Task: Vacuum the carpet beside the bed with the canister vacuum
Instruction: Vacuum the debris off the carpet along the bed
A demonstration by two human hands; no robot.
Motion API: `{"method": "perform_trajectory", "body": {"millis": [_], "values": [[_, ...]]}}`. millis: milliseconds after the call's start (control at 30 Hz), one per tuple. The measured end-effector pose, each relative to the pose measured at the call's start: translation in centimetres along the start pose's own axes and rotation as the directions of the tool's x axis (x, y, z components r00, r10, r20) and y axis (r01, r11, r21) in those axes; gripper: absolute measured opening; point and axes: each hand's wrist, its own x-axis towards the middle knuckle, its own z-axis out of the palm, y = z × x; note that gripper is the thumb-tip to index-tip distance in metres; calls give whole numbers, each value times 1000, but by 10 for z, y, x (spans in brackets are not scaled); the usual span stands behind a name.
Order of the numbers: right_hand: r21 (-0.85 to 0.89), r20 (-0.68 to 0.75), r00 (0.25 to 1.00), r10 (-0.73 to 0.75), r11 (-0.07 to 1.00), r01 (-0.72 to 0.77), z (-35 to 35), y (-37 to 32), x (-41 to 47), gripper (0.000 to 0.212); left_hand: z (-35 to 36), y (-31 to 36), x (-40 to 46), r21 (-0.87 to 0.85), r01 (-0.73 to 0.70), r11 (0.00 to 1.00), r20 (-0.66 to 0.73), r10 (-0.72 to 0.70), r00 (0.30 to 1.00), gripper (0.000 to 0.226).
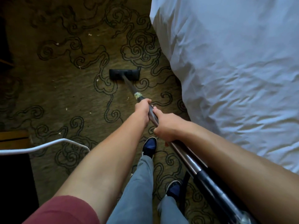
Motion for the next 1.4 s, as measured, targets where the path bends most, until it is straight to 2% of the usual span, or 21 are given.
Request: {"method": "perform_trajectory", "body": {"millis": [100, 267, 433, 567, 700, 900, 1000, 1133, 1233, 1400], "values": [[-24, 12, 1000, -7, 1000, 7, 14, 2, -10, 77, -11, -17, -6, -44, 34, 998, 15, -33, 999, 18], [-59, 38, 999, -30, 998, 32, 32, 19, -33, 85, -15, -51, -26, -51, -15, 999, -12, 15, 1000, 17], [-127, 76, 996, -47, 990, 56, 66, 49, -68, 87, -20, -108, -53, -61, 7, 998, -34, -9, 999, 30], [-127, 98, 994, -57, 989, 69, 99, 76, -106, 87, -22, -166, -73, -66, -4, 998, -53, 0, 999, 22], [-153, 122, 992, -34, 987, 53, 125, 102, -141, 86, -22, -219, -90, -5, 5, 1000, -76, -5, 997, 34], [-213, 153, 987, -41, 974, 73, 133, 122, -175, 88, -19, -251, -120, 16, 11, 1000, -101, -10, 995, 34], [-228, 111, 992, -65, 970, 89, 119, 114, -177, 91, -16, -225, -134, 9, -39, 999, -79, 40, 996, 41], [-233, 27, 989, -146, 961, 148, 87, 81, -152, 92, -17, -153, -137, 5, -145, 989, -79, 145, 986, 43], [-217, -11, 986, -166, 963, 160, 55, 39, -118, 90, -25, -84, -124, 63, -191, 980, -91, 196, 976, 44], [-207, -87, 976, -200, 962, 178, -18, -48, -27, 85, -31, 55, -68, 66, -296, 953, -103, 302, 948, 49]]}}
